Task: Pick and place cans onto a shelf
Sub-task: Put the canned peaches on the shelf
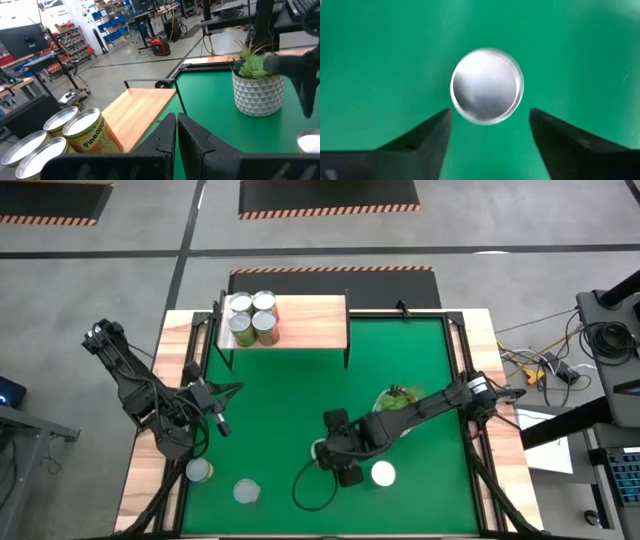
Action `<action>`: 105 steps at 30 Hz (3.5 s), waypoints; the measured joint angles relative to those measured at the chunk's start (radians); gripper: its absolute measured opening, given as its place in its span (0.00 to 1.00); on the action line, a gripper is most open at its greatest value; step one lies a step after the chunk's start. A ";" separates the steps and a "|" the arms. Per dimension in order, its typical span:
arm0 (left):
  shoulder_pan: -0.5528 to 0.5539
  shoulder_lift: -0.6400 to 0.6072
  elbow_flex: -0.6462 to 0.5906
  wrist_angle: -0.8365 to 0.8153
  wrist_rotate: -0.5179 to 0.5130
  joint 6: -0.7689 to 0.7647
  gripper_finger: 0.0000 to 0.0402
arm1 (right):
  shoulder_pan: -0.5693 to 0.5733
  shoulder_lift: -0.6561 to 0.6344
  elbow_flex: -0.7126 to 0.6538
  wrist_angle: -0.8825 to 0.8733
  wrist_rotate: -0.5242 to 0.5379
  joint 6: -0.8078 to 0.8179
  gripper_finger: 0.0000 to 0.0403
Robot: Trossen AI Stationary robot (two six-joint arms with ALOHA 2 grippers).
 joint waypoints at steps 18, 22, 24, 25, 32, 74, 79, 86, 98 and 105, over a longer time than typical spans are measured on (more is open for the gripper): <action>0.000 0.024 0.000 0.003 0.000 -0.010 0.00 | -0.046 0.001 -0.223 0.301 -0.061 0.054 0.91; 0.000 0.024 0.000 0.004 0.000 -0.010 0.00 | -0.057 0.001 -0.230 0.339 -0.064 0.052 0.91; 0.000 0.024 0.000 0.005 0.000 -0.011 0.00 | -0.061 0.001 -0.231 0.345 -0.063 0.051 0.89; 0.000 0.024 0.000 0.005 0.000 -0.011 0.00 | -0.062 0.001 -0.232 0.345 -0.062 0.051 0.88; 0.000 0.024 0.000 0.007 0.000 -0.012 0.00 | -0.063 0.001 -0.242 0.348 -0.076 0.038 0.73; 0.000 0.023 0.002 0.011 -0.082 0.063 0.00 | -0.760 0.041 0.366 0.029 -0.334 -0.535 0.79; 0.000 0.023 0.002 0.011 -0.081 0.053 0.00 | -0.759 0.046 0.363 0.037 -0.335 -0.532 0.82; 0.000 0.023 0.002 0.012 -0.080 0.049 0.00 | -0.760 0.062 0.360 0.067 -0.333 -0.532 0.84; 0.000 0.023 0.002 0.012 -0.077 0.049 0.00 | -0.746 0.014 0.359 0.064 -0.332 -0.498 0.83; 0.000 0.023 0.002 0.011 -0.077 0.049 0.00 | -0.697 -0.038 0.359 -0.083 -0.339 -0.448 0.72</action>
